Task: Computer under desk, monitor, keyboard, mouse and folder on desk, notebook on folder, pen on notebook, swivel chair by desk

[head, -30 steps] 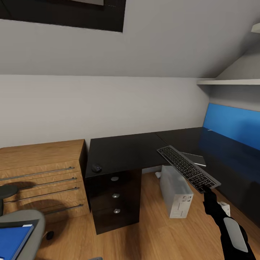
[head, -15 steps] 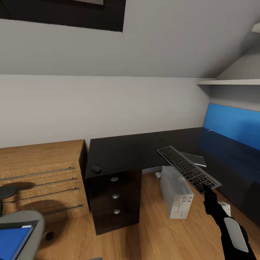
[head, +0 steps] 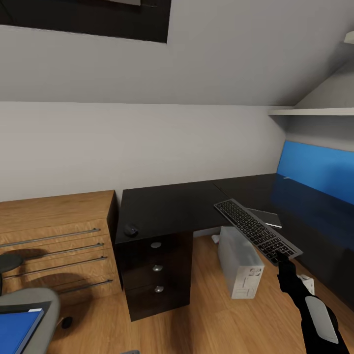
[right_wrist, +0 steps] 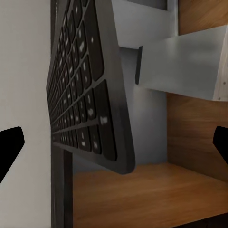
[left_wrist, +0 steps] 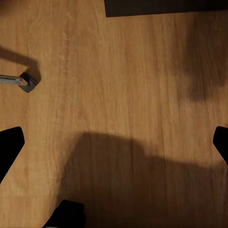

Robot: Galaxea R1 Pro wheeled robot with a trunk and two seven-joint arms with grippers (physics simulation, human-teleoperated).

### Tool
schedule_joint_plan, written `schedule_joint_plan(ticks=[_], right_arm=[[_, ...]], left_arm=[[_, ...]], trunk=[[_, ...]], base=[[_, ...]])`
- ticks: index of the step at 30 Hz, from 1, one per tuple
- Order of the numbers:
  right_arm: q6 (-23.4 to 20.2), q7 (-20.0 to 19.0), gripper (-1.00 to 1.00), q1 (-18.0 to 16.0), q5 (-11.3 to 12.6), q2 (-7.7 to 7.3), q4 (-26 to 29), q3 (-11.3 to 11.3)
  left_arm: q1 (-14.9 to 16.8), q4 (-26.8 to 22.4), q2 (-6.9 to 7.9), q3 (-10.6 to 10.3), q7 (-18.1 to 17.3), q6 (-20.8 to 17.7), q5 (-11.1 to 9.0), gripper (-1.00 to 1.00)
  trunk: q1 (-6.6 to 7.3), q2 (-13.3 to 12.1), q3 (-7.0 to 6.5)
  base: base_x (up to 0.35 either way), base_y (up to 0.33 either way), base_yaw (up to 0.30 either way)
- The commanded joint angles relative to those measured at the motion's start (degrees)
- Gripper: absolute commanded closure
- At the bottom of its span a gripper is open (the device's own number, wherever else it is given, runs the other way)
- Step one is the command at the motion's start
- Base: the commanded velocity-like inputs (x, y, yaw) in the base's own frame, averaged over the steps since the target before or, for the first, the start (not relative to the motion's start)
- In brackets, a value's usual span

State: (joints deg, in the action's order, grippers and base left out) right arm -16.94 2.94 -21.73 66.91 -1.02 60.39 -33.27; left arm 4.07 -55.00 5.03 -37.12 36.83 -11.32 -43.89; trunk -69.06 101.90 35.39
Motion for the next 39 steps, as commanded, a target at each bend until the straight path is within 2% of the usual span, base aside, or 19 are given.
schedule_joint_plan(ticks=[1, 39], right_arm=[[-0.3, 0.3, -1.0, -0.1, 0.5, 0.0, 0.1, -0.1], [-0.3, 0.3, -1.0, 0.0, 0.5, -0.1, 0.2, -0.2]], left_arm=[[0.1, -0.1, 0.07, -0.2, 0.4, -0.2, -0.2, -1.0], [0.1, 0.1, 0.02, -0.2, 0.4, -0.2, -0.3, -1.0]], trunk=[[0.0, 0.0, 0.06], [0.0, 0.0, 0.06]], base=[[0.0, 0.0, 0.0], [0.029, -0.008, 0.0]])
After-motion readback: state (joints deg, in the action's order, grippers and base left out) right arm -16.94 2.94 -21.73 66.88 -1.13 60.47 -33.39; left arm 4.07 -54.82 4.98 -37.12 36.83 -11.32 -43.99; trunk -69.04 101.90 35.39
